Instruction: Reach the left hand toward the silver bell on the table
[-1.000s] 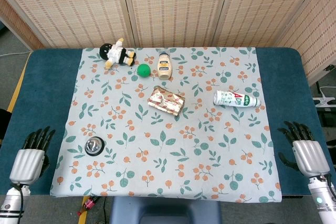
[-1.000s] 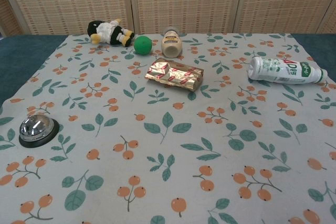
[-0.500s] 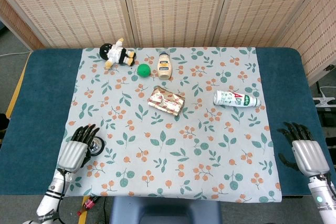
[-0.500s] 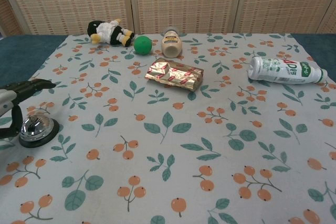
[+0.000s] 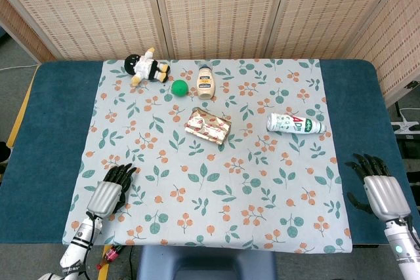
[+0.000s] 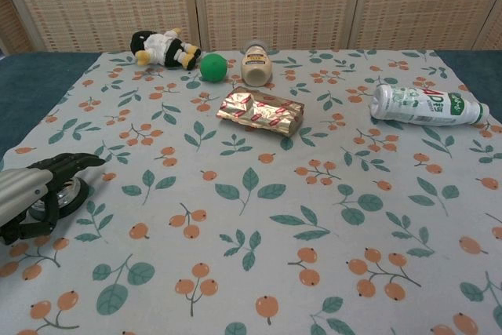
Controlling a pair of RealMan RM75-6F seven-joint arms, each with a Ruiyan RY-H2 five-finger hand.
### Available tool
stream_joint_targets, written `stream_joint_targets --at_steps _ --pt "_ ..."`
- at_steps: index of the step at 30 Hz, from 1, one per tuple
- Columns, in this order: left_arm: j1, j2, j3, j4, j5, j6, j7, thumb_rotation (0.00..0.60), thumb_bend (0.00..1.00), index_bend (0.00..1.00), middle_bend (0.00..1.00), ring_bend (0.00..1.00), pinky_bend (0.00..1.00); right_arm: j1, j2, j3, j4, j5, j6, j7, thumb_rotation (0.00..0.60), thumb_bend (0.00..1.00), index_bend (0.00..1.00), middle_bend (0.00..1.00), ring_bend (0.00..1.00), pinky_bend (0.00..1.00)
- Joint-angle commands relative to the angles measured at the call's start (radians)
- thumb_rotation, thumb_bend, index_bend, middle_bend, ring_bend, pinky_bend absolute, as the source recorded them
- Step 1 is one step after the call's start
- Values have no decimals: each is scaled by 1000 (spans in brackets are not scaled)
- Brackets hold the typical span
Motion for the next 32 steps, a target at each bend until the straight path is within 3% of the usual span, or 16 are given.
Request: stream_joint_targets --at_steps 1,8,14,18,21,24,32 --pt "2 -4 4 6 -4 -2 -4 600 1000 0 0 0 81 0 0 -1 0 0 -1 -1 600 271 201 65 0 54" --pt "5 15 -9 -11 1 42 17 600 1000 0 0 0 81 0 -1 1 0 1 3 -1 600 272 201 65 0 54" --pt "27 171 -22 -159 35 158 110 600 1000 0 0 0 80 -2 -18 12 10 14 18 -15 600 271 201 65 0 54" --pt "38 217 -18 -201 33 168 130 600 1000 0 0 0 103 -3 -23 14 11 18 20 -25 600 272 201 65 0 54" --pt "93 348 -3 -295 -16 189 160 600 1000 0 0 0 113 -5 -32 9 11 15 24 -48 600 271 201 65 0 54" --pt "120 423 8 -359 -32 201 160 600 1000 0 0 0 115 -11 -49 12 13 20 40 -74 600 271 201 65 0 54" --pt "136 467 6 -393 -46 200 171 600 1000 0 0 0 125 0 -63 7 12 46 6 -112 600 271 201 65 0 54"
